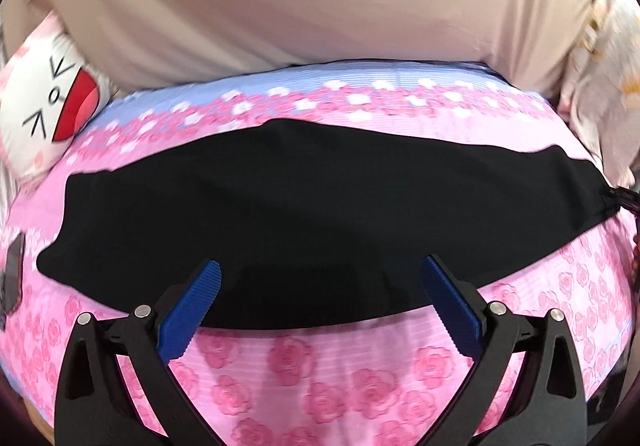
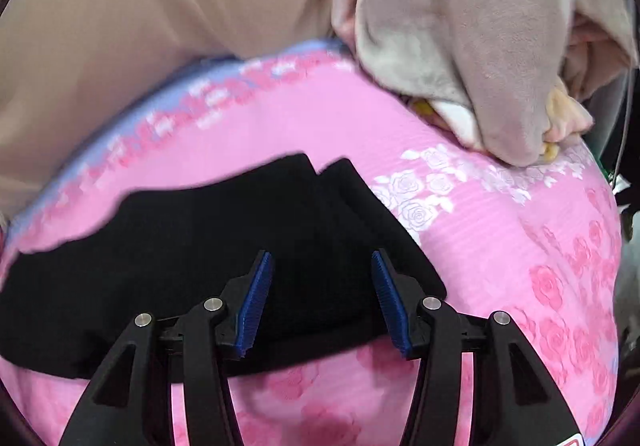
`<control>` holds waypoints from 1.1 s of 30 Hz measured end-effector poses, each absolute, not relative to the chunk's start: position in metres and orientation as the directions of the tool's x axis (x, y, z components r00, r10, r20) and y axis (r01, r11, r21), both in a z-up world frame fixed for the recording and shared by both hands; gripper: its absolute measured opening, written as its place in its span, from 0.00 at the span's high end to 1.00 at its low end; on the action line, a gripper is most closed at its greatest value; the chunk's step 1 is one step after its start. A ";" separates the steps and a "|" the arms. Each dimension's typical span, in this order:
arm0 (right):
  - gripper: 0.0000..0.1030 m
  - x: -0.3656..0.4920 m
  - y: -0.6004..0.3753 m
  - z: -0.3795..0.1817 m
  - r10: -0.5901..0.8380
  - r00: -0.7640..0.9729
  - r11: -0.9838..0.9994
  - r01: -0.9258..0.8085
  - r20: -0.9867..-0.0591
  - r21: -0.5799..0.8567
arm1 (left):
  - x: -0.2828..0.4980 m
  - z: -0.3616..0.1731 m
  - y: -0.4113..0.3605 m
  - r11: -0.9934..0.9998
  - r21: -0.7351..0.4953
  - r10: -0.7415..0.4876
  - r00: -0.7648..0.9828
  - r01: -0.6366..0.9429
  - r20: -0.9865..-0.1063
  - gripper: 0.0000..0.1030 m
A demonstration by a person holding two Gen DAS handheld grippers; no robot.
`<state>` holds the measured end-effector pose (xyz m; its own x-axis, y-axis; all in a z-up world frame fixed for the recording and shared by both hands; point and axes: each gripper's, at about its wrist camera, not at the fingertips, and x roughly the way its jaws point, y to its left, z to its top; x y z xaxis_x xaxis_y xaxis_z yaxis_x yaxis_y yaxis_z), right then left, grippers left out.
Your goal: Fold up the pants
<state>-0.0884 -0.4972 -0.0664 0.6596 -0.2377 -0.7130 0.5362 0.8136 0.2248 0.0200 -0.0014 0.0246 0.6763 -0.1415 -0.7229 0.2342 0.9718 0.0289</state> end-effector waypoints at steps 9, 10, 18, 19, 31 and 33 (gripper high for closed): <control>0.83 -0.119 -0.542 -0.042 -0.259 0.675 0.814 0.538 -0.691 0.221 | 0.027 0.022 -0.017 0.969 0.069 -0.116 0.681 0.237 -0.723 0.05; 0.82 -0.113 -0.545 -0.055 -0.214 0.653 0.819 0.525 -0.727 0.231 | 0.029 0.018 -0.019 0.970 0.066 -0.112 0.672 0.233 -0.733 0.05; 0.23 -0.142 -0.529 -0.058 -0.279 0.682 0.769 0.580 -0.676 0.268 | 0.034 0.002 -0.015 0.977 0.070 -0.084 0.665 0.202 -0.742 0.05; 0.23 -0.139 -0.530 -0.061 -0.276 0.674 0.762 0.588 -0.686 0.271 | 0.036 0.001 -0.015 0.979 0.079 -0.069 0.669 0.189 -0.740 0.05; 0.17 -0.125 -0.533 -0.076 -0.255 0.666 0.714 0.618 -0.701 0.327 | 0.043 0.002 -0.010 0.985 0.121 0.000 0.703 0.122 -0.711 0.05; 0.27 -0.120 -0.530 -0.076 -0.271 0.651 0.718 0.627 -0.709 0.301 | 0.042 0.002 -0.008 0.986 0.119 0.002 0.704 0.117 -0.711 0.05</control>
